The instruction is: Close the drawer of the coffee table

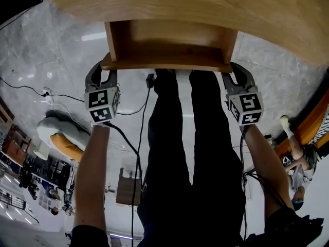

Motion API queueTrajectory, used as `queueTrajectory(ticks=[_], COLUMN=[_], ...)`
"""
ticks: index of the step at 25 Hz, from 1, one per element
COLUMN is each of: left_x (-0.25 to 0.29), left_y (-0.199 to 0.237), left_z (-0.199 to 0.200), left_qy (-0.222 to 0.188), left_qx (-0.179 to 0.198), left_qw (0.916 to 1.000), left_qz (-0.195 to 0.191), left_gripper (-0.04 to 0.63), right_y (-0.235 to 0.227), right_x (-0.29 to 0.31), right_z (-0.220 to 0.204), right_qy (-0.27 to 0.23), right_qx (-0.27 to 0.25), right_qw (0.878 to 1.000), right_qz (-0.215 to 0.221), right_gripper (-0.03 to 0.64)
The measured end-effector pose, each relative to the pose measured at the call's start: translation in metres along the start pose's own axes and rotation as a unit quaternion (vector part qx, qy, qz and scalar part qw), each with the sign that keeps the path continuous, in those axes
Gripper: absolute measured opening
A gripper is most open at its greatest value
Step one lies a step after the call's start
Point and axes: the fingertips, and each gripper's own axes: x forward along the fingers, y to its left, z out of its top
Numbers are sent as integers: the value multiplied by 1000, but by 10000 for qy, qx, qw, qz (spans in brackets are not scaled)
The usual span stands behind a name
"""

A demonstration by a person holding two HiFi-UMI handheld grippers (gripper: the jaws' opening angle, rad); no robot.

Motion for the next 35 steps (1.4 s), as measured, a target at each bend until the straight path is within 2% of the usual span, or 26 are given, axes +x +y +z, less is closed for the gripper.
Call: queueTrajectory(ticks=[4,7,14,21,30,32,35], left_x=[0,5,18,28,35,36,38], left_y=[3,8,20,24,22,21,22], left_z=[9,25,56,95,112,115,122], left_qy=[-30,-207,-360,-511,-547,-557,-616], left_qx=[-225,-296,-247,-355,-392,-405,-462], left_qw=[9997,9993,9990,9980,9976,9975,9969], left_qz=[24,74,83,135,178,175,192], left_gripper=[161,161,161,161,161,161,161], right_y=[-4,-12,-29,-51,-66,-68,-73], right_x=[-1,2,12,17,18,19,20], right_z=[9,23,52,80,90,90,95], right_qy=[-77,-237,-574,-849,-1064,-1164,-1421], right_qx=[79,201,563,1239,1379,1672,2284], right_qw=[9999,9995,9965,9881,9842,9787,9630], right_qz=[-43,-109,-223,-323,-321,-248,-130], right_gripper=[83,83,83,83,83,84,86])
